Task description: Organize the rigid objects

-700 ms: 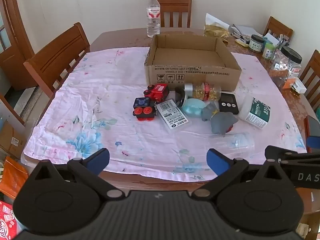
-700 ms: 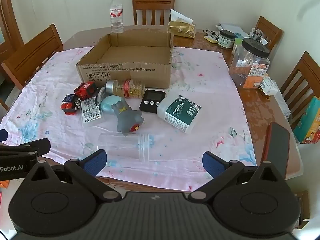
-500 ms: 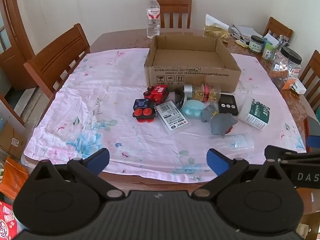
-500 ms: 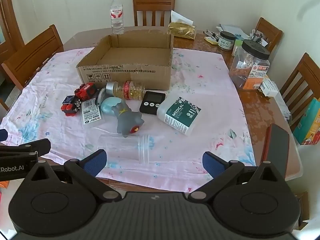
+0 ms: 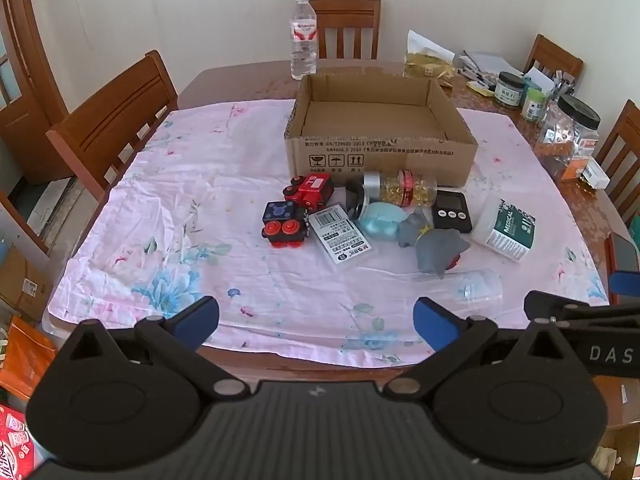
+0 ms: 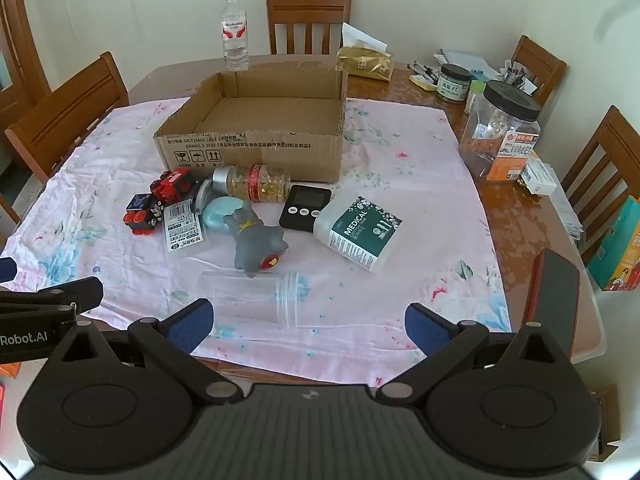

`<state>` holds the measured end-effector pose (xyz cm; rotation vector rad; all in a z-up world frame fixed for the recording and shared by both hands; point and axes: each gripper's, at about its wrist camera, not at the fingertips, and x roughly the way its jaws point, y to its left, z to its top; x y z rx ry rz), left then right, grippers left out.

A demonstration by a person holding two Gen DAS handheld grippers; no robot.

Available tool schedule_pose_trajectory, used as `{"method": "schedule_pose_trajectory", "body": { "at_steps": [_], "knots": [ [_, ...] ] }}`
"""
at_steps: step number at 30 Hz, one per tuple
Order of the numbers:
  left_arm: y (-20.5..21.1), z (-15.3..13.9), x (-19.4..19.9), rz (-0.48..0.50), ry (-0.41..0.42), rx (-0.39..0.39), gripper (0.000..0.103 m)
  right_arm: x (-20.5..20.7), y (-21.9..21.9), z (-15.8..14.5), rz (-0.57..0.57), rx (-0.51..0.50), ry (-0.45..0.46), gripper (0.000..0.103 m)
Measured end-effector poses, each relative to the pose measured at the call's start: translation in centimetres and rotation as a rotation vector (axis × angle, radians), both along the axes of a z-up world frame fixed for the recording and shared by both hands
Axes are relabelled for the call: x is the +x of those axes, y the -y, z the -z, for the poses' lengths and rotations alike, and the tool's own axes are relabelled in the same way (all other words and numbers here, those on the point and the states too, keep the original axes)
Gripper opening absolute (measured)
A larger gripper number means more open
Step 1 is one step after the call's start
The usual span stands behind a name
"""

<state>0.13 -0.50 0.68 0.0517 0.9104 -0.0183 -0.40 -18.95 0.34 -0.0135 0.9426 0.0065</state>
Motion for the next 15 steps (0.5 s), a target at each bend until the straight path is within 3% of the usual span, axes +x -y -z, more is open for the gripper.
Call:
{"method": "schedule_pose_trajectory", "body": {
  "at_steps": [15],
  "knots": [
    [0.26, -0.59, -0.43, 0.003, 0.009, 0.006, 0.103, -0.18, 0.1, -0.17, 0.0, 0.008, 0.004, 0.103]
  ]
}}
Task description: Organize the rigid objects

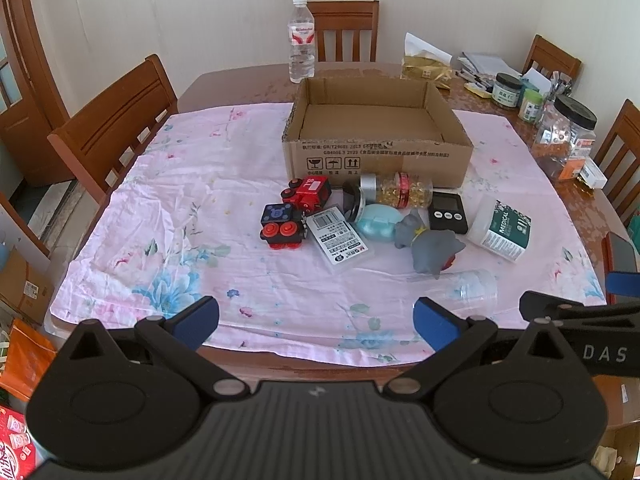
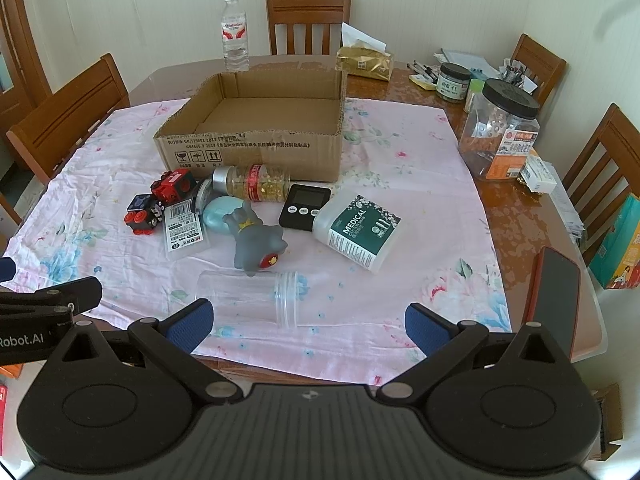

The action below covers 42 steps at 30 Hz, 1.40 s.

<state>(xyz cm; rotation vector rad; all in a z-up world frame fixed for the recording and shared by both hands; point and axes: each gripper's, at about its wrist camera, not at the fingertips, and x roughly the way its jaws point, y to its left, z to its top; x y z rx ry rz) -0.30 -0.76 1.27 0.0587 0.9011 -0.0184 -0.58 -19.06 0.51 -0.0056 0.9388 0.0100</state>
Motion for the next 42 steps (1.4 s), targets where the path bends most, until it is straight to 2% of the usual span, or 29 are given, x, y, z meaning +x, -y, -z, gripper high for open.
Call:
{"method": "schedule_pose_trajectory", "body": {
  "at_steps": [27, 34, 42],
  "knots": [
    [0.8, -0.8, -0.7, 0.009, 0.032, 0.014, 0.103, -0.5, 0.6, -0.6, -0.007, 0.017, 0.03, 0.103],
    [0.9, -1.2, -0.9, 0.031, 0.066, 0.008, 0.103, -0.3, 0.9, -0.9, -0.051, 0.027, 0.052, 0.103],
    [0.7, -1.0, -0.6, 0.091, 0.084, 0.009, 0.103, 0.2, 1.4, 0.2, -0.124, 0.092, 0.052, 0.103]
  ]
}}
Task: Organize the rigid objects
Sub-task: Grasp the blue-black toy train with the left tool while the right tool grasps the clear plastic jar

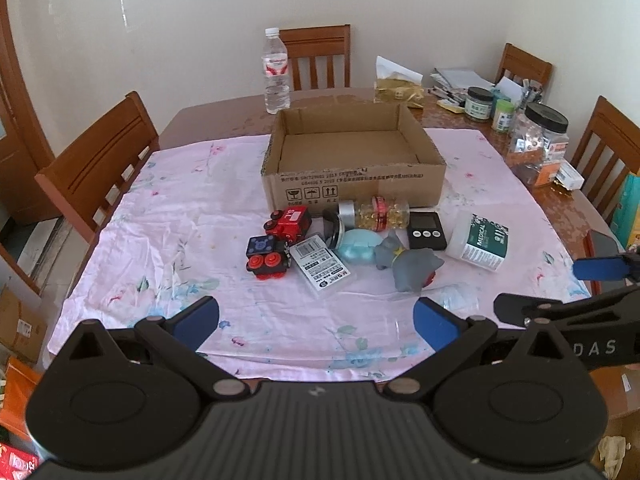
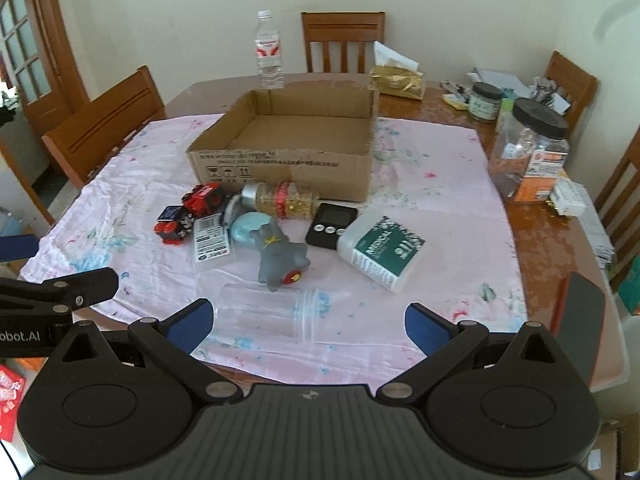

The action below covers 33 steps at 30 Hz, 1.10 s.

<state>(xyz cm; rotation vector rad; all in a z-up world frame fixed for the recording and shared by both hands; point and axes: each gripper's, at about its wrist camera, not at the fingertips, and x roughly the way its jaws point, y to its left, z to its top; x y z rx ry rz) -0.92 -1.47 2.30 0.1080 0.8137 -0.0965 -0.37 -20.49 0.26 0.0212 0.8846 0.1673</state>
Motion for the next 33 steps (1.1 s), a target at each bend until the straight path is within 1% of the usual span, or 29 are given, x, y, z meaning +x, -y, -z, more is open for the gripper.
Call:
{"method": "schedule_pose_trajectory", "body": {
  "at_steps": [7, 11, 18, 25, 33],
  "knots": [
    [-1.4, 1.2, 0.8, 0.024, -0.012, -0.011, 0.103, 0.9, -0.6, 2.2, -0.05, 0.047, -0.024, 0.103],
    [-2.7, 2.3, 1.8, 0.037, -0.034, -0.027, 0.103, 1.8, -1.4, 4.0, -0.051, 0.071, -0.058, 0.103],
    [-4.8, 4.4, 4.8, 0.068, -0.075, -0.034, 0.103, 3.9, -3.1, 7.2, -0.022, 0.071, -0.116, 0.103],
    [-6.5, 6.5, 8.8, 0.098, -0.125, -0.045, 0.103, 6.1, -5.4, 8.6, 0.033, 0.012, -0.147, 0.103],
    [-7.4, 9.6, 13.8, 0.116, -0.157, -0.057, 0.103, 8.0, -7.2, 10.6, 0.092, -0.087, -0.199, 0.103]
  ]
}}
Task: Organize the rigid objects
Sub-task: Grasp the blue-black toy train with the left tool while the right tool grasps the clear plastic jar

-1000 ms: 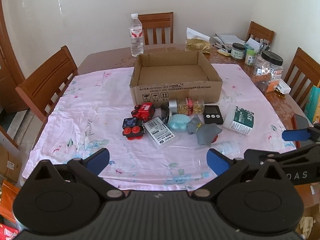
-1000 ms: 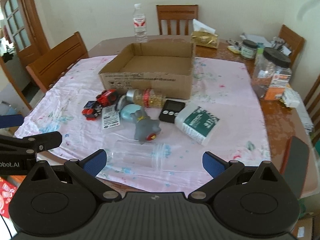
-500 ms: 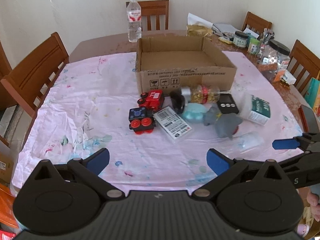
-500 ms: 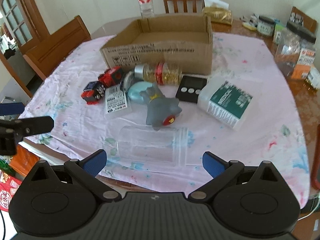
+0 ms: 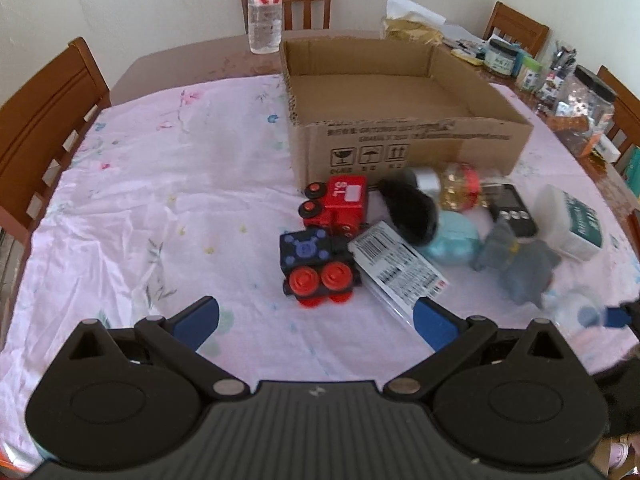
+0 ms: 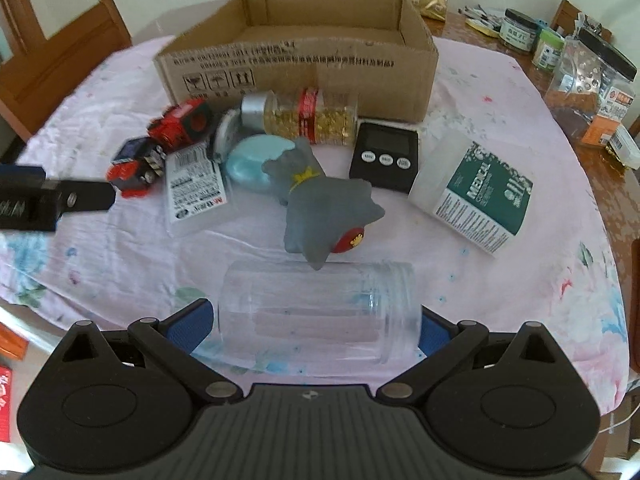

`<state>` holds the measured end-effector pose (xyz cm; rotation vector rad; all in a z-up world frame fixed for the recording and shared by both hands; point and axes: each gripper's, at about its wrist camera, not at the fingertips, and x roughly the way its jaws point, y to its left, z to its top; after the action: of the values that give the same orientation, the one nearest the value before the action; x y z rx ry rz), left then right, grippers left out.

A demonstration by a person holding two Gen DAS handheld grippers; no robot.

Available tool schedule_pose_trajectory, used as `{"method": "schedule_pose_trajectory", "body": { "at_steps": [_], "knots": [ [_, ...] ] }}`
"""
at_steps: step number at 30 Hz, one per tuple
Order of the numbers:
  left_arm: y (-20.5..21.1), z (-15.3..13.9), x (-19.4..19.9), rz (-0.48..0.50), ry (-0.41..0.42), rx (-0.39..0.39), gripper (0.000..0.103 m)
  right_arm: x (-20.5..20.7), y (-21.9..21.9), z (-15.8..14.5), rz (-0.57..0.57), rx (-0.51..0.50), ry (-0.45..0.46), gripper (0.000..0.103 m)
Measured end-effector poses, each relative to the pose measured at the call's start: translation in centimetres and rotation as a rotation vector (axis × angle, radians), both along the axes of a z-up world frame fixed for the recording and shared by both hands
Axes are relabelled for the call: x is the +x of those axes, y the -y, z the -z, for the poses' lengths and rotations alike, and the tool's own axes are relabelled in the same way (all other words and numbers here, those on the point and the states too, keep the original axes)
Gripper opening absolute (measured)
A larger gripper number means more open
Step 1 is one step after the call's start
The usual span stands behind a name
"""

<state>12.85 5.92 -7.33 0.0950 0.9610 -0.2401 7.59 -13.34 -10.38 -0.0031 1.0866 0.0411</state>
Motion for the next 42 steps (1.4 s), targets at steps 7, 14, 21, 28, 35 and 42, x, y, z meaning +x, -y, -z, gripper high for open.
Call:
{"method": "schedule_pose_trajectory", "body": {
  "at_steps": [7, 14, 21, 28, 35, 42],
  "knots": [
    [0.2, 2.1, 3.4, -0.008, 0.004, 0.014, 0.103, 0.7, -0.9, 1.3, 0.026, -0.048, -0.043, 0.103],
    [0.0, 3.7, 4.9, -0.011, -0.004, -0.001, 0.103, 0.8, -1.0, 1.3, 0.045, -0.049, -0.04, 0.103],
    [-1.4, 4.7, 5.3, -0.037, 0.008, -0.086, 0.103, 0.8, -1.0, 1.3, 0.049, -0.049, -0.038, 0.103],
    [-1.2, 4.2, 4.8, -0.024, 0.044, -0.037, 0.093, 0.7, -1.0, 1.3, 0.049, -0.049, -0.036, 0.103],
    [-0.8, 3.5, 3.8, 0.029, 0.032, -0.068, 0.052, 0.7, -1.0, 1.3, 0.045, -0.048, -0.032, 0.103],
    [-1.9, 3.1, 2.2, 0.051, 0.007, -0.046, 0.052, 0.6, -1.0, 1.3, 0.036, -0.048, -0.027, 0.103]
  ]
}}
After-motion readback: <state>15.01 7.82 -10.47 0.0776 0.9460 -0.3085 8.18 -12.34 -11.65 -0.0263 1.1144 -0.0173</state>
